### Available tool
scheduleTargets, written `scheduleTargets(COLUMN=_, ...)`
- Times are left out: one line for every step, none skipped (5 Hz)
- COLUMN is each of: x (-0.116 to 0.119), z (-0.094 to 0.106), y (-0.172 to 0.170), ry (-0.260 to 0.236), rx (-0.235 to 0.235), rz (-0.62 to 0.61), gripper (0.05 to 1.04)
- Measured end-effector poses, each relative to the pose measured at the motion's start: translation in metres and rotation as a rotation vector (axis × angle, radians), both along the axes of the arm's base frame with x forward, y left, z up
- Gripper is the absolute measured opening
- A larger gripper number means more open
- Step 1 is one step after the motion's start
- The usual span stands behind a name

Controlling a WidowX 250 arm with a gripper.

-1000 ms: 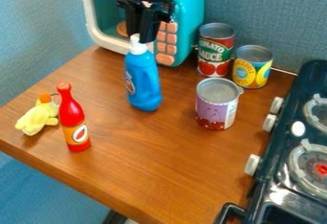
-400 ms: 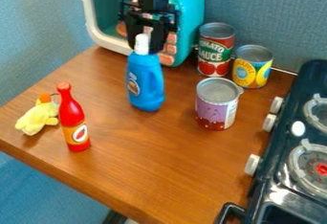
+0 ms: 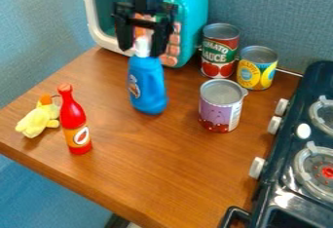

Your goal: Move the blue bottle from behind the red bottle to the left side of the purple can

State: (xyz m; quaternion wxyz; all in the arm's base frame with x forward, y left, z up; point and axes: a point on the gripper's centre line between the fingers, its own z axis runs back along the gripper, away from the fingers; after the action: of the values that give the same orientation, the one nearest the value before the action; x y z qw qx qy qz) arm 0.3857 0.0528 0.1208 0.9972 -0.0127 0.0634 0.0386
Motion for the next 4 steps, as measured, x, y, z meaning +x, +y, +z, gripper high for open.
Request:
scheduleTargets(x=-0.005, z=0.013, y=0.003, ry=-0.039, rx=-0.018, rz=-0.013, gripper=1.005)
scheduleTargets(x=-0.011, z=0.026, y=0.003, ry=-0.078, rx=-0.044, rz=-0.051, gripper=1.004)
scheduleTargets(x=-0.030, z=0.039, y=0.010, ry=-0.076, rx=-0.010, rz=-0.113, gripper=1.004)
scheduleTargets(x=-0.069, z=0.034, y=0.032, ry=-0.004, rx=0.050, rz=-0.214, gripper=1.004)
